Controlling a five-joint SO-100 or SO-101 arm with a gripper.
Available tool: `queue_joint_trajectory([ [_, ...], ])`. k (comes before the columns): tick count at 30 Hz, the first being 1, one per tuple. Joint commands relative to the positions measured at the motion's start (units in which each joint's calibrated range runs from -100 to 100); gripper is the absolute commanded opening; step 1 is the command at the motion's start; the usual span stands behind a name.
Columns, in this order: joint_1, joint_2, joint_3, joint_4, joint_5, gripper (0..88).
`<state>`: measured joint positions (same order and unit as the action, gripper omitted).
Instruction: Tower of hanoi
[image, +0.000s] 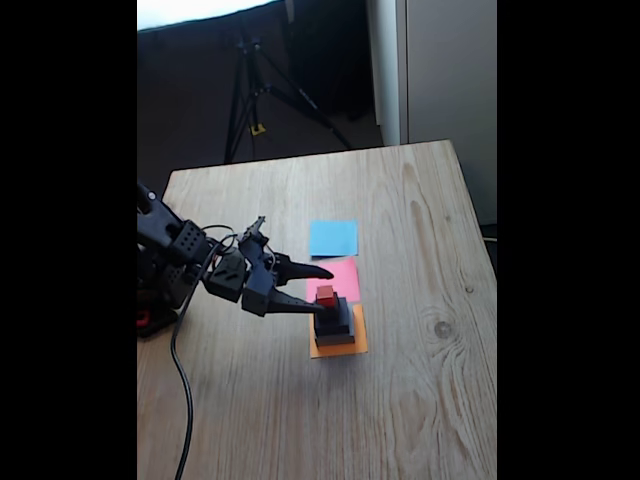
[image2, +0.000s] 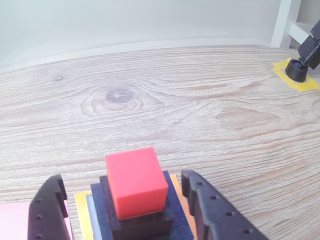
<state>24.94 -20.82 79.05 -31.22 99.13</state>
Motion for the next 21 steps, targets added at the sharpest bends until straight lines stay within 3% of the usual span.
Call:
queue_joint_trajectory([
  [1,-0.9,0.2,-0.2,-2.0,0.9,24.7],
  [21,-2.1,1.2,-1.1,-3.7,0.9,21.7],
])
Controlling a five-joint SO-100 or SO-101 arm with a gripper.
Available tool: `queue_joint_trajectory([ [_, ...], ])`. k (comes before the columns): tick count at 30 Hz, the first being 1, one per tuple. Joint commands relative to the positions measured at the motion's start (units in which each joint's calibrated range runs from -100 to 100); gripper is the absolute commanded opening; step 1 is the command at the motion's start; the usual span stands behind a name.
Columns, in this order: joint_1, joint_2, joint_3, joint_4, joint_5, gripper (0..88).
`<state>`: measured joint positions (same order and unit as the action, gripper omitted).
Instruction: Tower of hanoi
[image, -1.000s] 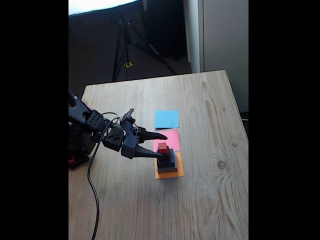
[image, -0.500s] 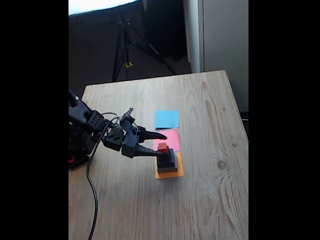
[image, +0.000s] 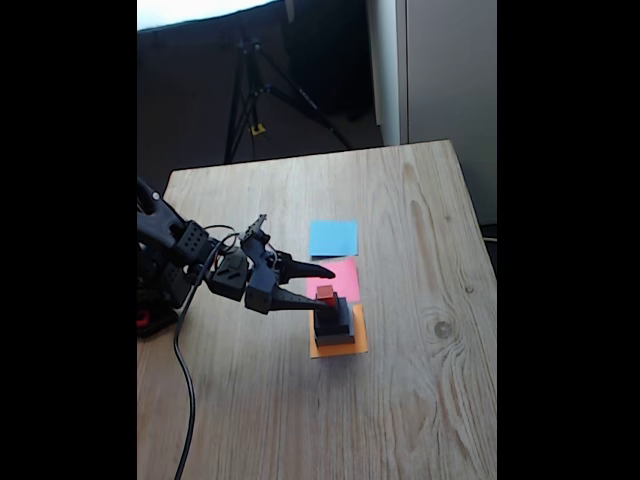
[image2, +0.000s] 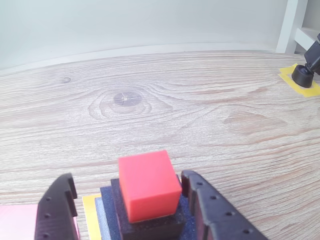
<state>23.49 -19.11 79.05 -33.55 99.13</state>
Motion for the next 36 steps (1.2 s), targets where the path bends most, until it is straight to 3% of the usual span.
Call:
queue_joint_trajectory([
  [1,-0.7,-0.5,-1.2,-1.4,0.9,21.5],
  [36,-1.0,-0.6,-1.1,-1.3,0.9,2.5],
])
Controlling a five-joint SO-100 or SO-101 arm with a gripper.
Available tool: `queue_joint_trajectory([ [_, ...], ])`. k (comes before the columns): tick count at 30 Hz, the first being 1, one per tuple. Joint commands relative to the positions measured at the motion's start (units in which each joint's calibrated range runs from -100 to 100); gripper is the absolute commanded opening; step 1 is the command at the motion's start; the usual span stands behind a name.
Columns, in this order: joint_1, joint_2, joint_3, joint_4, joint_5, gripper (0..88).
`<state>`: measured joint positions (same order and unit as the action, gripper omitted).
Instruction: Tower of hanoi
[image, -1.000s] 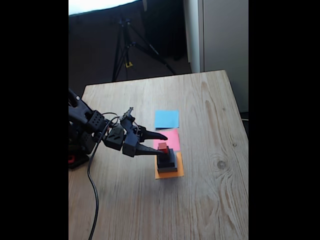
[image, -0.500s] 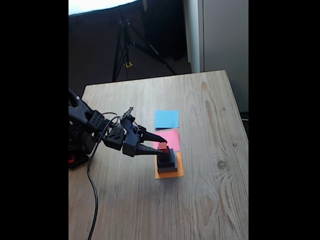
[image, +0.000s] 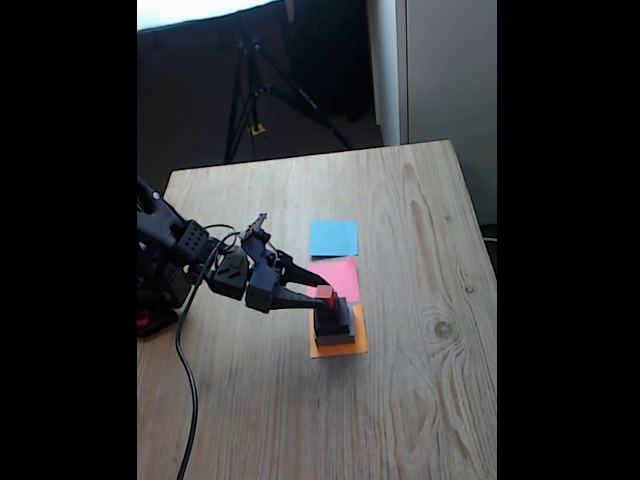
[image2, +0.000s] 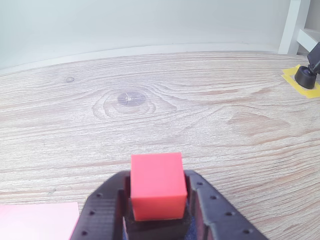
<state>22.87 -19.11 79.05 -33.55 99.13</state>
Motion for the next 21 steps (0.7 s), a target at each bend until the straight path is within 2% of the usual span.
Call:
queue_joint_trajectory([
  [1,-0.4,-0.6,-1.1,-1.3,0.9,1.8],
  [7,-0.7,-2.0,-1.3,-0.2,0.9,1.0],
  [12,-1.3,-7.0,-3.2,7.5,0.9,0.3],
  [16,-1.8,-12.3,-8.9,20.6,0.9,0.3],
  [21,-2.1,-19.1,-22.2,45.2,0.9,0.3],
])
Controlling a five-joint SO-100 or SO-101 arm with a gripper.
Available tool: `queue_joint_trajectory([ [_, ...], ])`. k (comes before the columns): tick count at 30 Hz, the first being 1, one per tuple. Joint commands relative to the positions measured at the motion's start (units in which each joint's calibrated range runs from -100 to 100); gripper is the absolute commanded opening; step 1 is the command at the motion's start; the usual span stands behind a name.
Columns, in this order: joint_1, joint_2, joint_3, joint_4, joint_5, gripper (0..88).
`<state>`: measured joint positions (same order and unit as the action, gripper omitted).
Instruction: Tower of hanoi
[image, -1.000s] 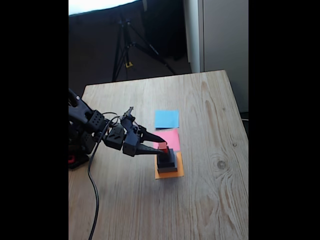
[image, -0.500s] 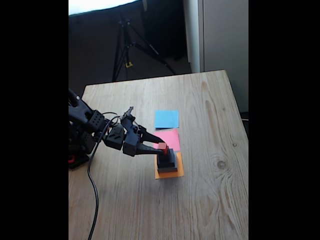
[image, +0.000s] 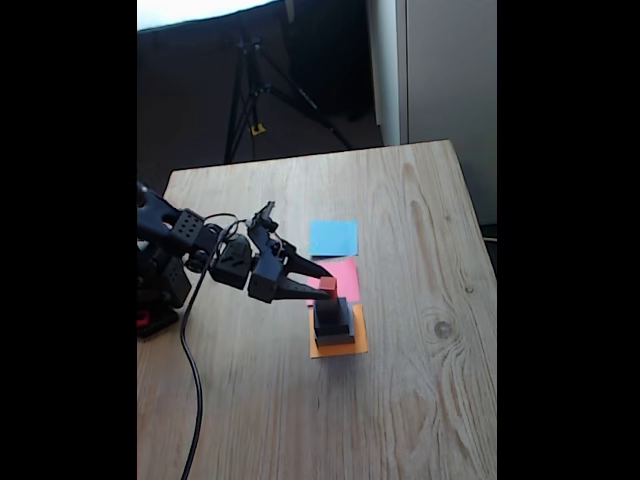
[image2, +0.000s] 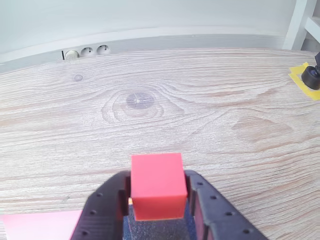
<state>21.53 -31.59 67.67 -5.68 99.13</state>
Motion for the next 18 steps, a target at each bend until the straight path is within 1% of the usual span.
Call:
queue_joint_trajectory([
  [1,-0.8,-7.6,-13.3,21.4,0.9,0.3],
  [6,-1.3,-10.6,-28.4,44.3,0.9,0.3],
  [11,-2.1,-10.4,-48.1,68.5,0.9,0.3],
  [15,-3.7,-9.1,-63.9,83.5,0.9,0.3],
  [18,-5.5,-8.1,-73.8,91.8,0.9,0.3],
])
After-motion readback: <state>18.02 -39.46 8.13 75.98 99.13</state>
